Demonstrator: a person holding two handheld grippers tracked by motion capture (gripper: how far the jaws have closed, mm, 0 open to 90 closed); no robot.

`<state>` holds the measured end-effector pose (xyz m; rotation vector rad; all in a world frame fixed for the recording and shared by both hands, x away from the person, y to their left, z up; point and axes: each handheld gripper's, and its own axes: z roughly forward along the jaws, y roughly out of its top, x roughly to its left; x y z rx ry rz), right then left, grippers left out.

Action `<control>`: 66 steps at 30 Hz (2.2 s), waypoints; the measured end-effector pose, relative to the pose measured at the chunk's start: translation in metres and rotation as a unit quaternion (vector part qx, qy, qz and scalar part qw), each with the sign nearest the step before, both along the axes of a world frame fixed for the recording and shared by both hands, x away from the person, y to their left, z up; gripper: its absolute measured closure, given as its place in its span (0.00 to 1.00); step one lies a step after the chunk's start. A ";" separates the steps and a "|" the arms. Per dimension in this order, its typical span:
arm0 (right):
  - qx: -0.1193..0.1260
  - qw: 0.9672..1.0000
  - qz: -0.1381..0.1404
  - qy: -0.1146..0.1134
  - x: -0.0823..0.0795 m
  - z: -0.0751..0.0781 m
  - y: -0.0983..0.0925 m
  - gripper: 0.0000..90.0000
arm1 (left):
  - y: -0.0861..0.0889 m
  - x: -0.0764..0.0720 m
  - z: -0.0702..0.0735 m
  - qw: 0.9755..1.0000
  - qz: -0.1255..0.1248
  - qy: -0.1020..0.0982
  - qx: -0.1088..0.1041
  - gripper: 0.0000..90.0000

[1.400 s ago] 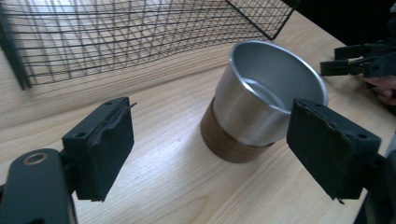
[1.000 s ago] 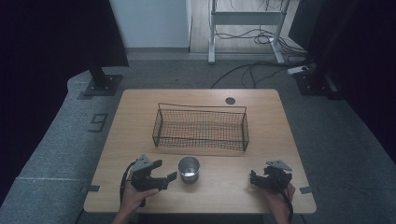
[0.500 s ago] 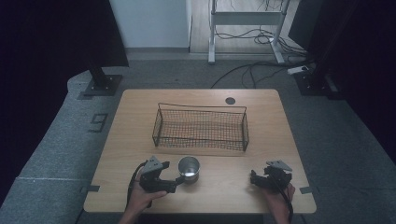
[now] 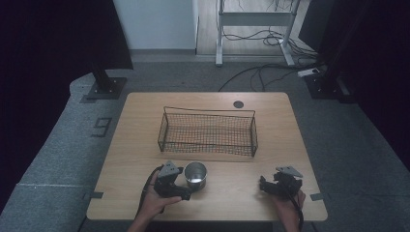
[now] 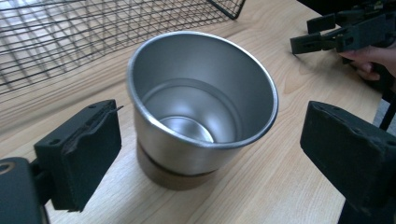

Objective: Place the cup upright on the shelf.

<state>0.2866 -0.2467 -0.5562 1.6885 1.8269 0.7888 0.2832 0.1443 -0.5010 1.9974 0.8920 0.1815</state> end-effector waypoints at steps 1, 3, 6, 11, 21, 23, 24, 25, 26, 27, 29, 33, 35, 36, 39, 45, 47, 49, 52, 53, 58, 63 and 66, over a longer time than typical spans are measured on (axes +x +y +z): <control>0.000 1.000 0.000 0.000 0.000 0.000 0.000 0.04 | -0.001 0.001 0.000 1.000 0.001 0.000 0.000 0.06; 0.000 1.000 0.000 0.000 0.000 0.000 0.000 0.04 | -0.004 0.002 -0.001 1.000 -0.001 0.000 0.001 0.06; 0.000 1.000 0.000 0.000 0.000 0.000 0.000 0.04 | -0.008 0.005 -0.002 1.000 0.000 -0.003 0.003 0.06; 0.000 1.000 -0.001 0.000 0.000 0.000 0.000 0.04 | -0.014 0.008 -0.008 1.000 0.013 -0.013 0.012 0.07; -0.001 1.000 -0.002 -0.001 0.000 0.000 0.000 0.04 | -0.027 0.011 -0.018 0.999 0.027 -0.028 0.027 0.09; -0.001 1.000 -0.001 -0.001 0.000 0.000 0.000 0.04 | -0.029 0.011 -0.020 0.998 0.034 -0.032 0.033 0.11; -0.001 1.000 -0.001 -0.001 0.000 0.000 0.000 0.04 | -0.029 0.011 -0.020 0.998 0.035 -0.032 0.033 0.13; -0.001 1.000 -0.001 -0.001 0.000 0.000 0.000 0.04 | -0.029 0.011 -0.021 0.998 0.035 -0.033 0.033 0.13; -0.001 1.000 -0.001 -0.001 0.000 0.000 0.000 0.04 | -0.030 0.011 -0.021 0.998 0.035 -0.035 0.033 0.14; -0.001 1.000 -0.001 -0.001 0.000 0.000 0.000 0.04 | -0.030 0.011 -0.021 0.998 0.034 -0.037 0.037 0.14; -0.001 1.000 -0.001 -0.001 0.000 0.000 0.000 0.04 | -0.030 0.010 -0.021 0.998 0.034 -0.042 0.043 0.16; -0.001 1.000 -0.001 -0.001 0.000 0.000 0.000 0.04 | -0.029 0.008 -0.020 0.997 0.035 -0.052 0.047 0.18; -0.001 1.000 -0.001 -0.001 0.000 0.000 0.000 0.04 | -0.028 0.008 -0.020 0.997 0.039 -0.053 0.041 0.19; -0.001 1.000 -0.001 -0.001 0.000 0.000 0.000 0.04 | -0.027 0.008 -0.019 0.997 0.039 -0.052 0.036 0.21; -0.001 1.000 -0.001 -0.001 0.000 0.000 0.000 0.04 | -0.025 0.007 -0.017 0.997 0.039 -0.056 0.030 0.21; -0.001 1.000 -0.001 -0.001 0.000 0.000 0.000 0.04 | -0.020 0.005 -0.011 0.997 0.037 -0.068 0.018 0.21; 0.000 1.000 -0.001 -0.001 0.000 0.000 0.000 0.04 | -0.018 0.003 -0.007 0.997 0.036 -0.073 0.012 0.21; -0.001 1.000 -0.001 -0.001 0.000 0.000 0.000 0.04 | -0.017 0.002 -0.004 0.996 0.034 -0.076 0.008 0.21; 0.000 1.000 -0.001 -0.001 0.000 0.000 0.000 0.04 | -0.015 0.001 0.000 0.996 0.034 -0.079 0.002 0.21; 0.000 1.000 -0.001 -0.001 0.000 0.000 0.000 0.04 | -0.014 0.001 0.001 0.996 0.035 -0.079 0.001 0.21; 0.000 1.000 -0.002 -0.001 0.000 0.000 0.000 0.04 | -0.009 -0.001 0.008 0.996 0.036 -0.079 -0.007 0.21; 0.001 1.000 -0.001 -0.001 0.000 0.000 0.000 0.05 | -0.006 -0.002 0.012 0.996 0.038 -0.082 -0.013 0.21; 0.001 1.000 0.000 -0.002 0.000 0.000 0.000 0.05 | -0.006 -0.002 0.013 0.996 0.039 -0.082 -0.013 0.21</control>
